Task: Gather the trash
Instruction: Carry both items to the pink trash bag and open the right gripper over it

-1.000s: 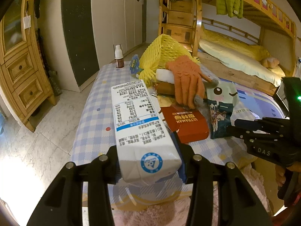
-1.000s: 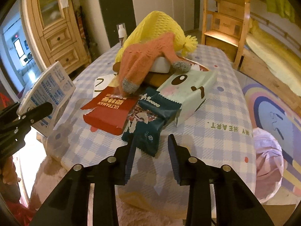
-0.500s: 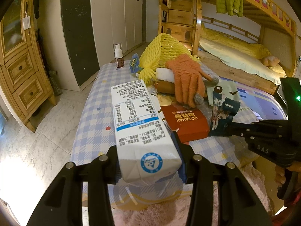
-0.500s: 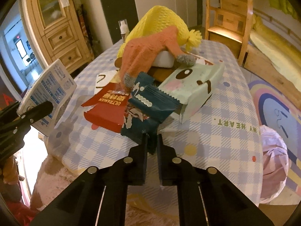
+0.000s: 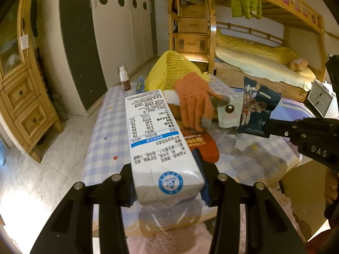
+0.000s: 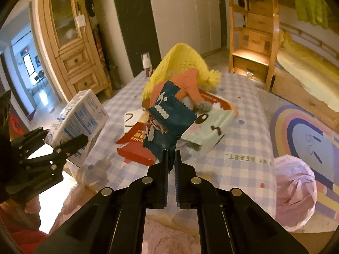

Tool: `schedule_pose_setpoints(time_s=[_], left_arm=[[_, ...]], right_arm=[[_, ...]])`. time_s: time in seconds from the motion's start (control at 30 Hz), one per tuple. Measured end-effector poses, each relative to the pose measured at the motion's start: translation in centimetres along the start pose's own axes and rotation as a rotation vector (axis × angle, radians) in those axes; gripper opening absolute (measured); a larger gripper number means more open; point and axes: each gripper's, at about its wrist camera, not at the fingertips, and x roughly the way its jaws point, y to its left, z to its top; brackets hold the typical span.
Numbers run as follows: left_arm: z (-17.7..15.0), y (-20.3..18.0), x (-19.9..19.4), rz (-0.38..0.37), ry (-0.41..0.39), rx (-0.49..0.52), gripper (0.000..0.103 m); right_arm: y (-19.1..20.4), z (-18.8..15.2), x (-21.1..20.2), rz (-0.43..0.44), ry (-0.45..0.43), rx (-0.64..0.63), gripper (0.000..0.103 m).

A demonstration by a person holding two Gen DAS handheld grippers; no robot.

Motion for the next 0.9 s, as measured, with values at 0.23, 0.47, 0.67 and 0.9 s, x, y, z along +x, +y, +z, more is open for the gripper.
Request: schedule_pose_setpoints(time_s=[0.23,0.47,0.67,0.9], left_arm=[[1.2,-1.9,-0.2,-0.024,-0.023,0.047,0.043],[3.9,-7.1,0.1,-0.139,-0.084,0.136,0.043],[5.9,-15.3,2.0,-0.297,-0.128,0.255,0.043],[6.1,-22.3,6.3,-0.400,-0.080,0.325,0.043]], right_arm=[[-2.1,-0.3,-2.2,-0.060,-0.037,0.032,0.005],[-7.4,-2.0,-4.7,-0.191,-0.058,0.114,0.005],[-14.8,-5.3,-5.9,-0.386,-0.022,0.218,0.005],[-22.9,-9.3,-3.5,-0.485,0.083,0.349,0.006]])
